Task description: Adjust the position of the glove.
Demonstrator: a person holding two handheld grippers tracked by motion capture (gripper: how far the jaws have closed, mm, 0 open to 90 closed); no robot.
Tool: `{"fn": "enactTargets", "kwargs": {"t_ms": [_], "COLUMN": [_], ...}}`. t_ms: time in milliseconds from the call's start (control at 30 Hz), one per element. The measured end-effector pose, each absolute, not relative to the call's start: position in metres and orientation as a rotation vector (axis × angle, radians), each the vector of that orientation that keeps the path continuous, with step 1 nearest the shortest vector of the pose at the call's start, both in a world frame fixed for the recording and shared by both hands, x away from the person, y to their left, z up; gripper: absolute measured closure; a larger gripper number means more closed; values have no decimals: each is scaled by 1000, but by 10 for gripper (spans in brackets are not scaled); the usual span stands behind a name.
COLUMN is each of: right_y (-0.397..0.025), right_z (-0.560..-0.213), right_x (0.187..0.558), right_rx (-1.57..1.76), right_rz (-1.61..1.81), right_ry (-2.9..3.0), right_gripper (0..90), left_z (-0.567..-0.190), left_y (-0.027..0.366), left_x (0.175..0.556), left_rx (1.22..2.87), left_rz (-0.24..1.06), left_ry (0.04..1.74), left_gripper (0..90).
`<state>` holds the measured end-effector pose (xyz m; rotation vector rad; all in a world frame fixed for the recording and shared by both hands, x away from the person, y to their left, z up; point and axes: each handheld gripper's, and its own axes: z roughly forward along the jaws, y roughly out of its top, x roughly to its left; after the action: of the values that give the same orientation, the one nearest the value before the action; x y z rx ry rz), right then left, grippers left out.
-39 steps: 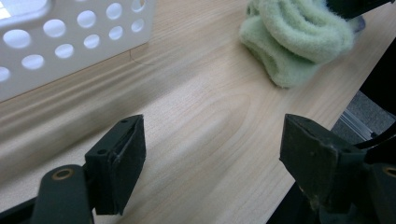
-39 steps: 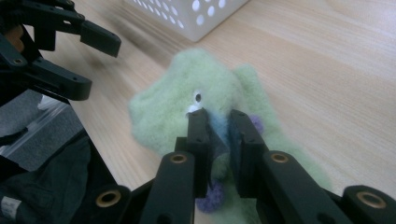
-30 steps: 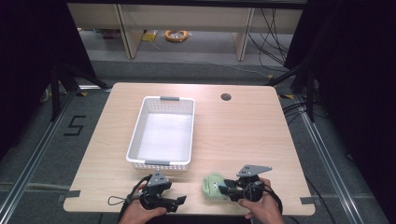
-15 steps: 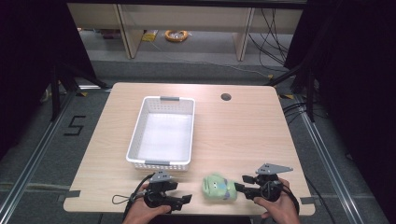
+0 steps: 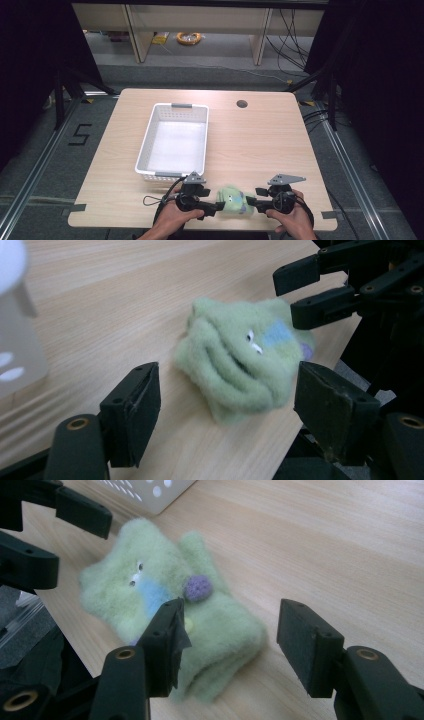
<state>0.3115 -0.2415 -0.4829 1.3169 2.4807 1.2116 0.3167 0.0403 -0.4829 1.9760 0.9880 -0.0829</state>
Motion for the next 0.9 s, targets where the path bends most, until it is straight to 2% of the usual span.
{"fn": "enactTargets", "kwargs": {"t_ms": [133, 300, 600, 767, 900], "right_y": [-240, -241, -243, -242, -245], "right_z": [-484, -489, -494, -498, -501], "right_x": [313, 318, 317, 317, 320], "right_rx": [1310, 1310, 1376, 1409, 1466], "right_rz": [1193, 1176, 1141, 1164, 1181], "right_ry": [2501, 2513, 2516, 2499, 2539], "right_gripper": [458, 460, 463, 464, 472], "left_z": [-486, -496, -505, -510, -508], "left_y": [31, 23, 17, 14, 16], "left_x": [324, 329, 327, 327, 328], "left_rx": [1993, 1986, 2047, 2013, 2034], "left_rz": [-95, -193, -184, -174, -218], "left_ry": [998, 1033, 1052, 1026, 1052], "left_gripper": [277, 322, 371, 423, 450]}}
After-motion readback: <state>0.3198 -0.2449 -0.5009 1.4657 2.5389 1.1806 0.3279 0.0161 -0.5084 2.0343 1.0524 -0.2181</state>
